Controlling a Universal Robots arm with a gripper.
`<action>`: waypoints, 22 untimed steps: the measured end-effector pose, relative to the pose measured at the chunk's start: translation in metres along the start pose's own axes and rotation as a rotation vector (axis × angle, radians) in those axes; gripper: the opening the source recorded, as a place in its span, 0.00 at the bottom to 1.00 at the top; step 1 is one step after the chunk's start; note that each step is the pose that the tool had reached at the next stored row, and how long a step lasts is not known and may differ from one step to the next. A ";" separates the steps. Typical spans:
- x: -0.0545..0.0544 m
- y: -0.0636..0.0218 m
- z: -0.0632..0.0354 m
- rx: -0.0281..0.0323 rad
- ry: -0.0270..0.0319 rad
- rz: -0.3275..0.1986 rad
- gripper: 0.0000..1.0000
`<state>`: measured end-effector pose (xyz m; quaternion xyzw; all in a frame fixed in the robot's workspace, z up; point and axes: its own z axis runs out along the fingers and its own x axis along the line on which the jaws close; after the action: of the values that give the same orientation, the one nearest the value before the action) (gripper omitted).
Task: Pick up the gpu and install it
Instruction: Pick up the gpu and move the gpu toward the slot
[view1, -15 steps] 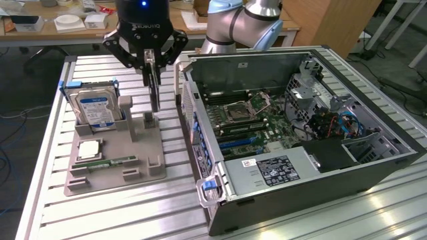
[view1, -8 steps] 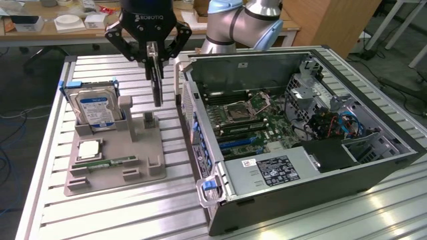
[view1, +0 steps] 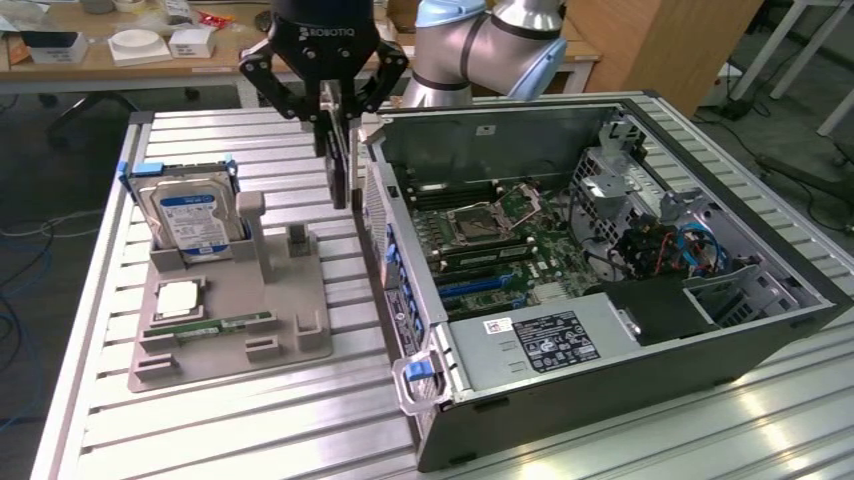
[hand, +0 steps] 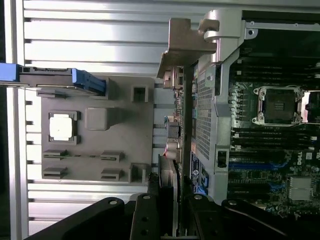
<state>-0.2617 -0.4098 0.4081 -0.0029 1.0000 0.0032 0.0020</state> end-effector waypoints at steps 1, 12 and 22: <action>-0.002 0.0000 0.0000 0.0001 0.0000 0.000 0.27; -0.024 -0.0008 0.0006 -0.0111 0.0000 0.000 0.27; -0.036 -0.0008 0.0006 0.0086 0.0001 0.001 0.27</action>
<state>-0.2255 -0.4105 0.4076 -0.0022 1.0000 -0.0011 0.0020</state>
